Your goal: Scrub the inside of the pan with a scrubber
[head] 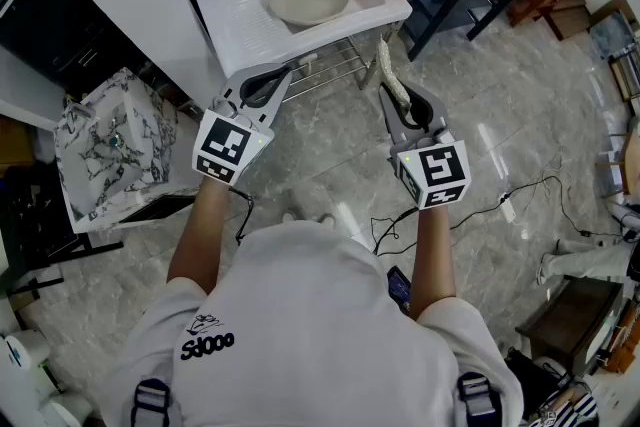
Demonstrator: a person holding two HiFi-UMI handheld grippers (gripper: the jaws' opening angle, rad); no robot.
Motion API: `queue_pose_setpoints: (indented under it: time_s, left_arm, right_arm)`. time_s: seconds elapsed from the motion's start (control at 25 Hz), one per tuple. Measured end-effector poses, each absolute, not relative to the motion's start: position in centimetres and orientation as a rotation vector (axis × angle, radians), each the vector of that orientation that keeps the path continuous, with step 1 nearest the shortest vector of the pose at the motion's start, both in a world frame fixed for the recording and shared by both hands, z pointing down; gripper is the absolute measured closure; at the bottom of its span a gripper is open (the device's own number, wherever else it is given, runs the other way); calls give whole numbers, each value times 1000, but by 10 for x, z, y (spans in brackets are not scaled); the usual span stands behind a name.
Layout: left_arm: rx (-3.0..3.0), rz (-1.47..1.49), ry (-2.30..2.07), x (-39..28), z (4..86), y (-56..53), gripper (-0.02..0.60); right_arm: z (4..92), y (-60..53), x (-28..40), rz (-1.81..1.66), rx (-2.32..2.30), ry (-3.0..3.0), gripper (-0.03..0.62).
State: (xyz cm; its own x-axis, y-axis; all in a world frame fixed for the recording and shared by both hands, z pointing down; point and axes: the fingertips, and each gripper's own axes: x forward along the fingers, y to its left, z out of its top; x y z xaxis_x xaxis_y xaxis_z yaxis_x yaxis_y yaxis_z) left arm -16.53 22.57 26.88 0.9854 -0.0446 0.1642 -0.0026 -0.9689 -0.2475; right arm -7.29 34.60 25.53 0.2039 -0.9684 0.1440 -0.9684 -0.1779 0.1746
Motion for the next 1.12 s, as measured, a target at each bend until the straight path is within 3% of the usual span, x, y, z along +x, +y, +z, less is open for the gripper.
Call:
queue_pose_setpoints:
  time_s: [1.12]
  left_arm:
    - [-2880, -298, 57, -150, 273, 232, 575]
  right_arm:
    - [251, 353, -50, 0, 2295, -1871, 519]
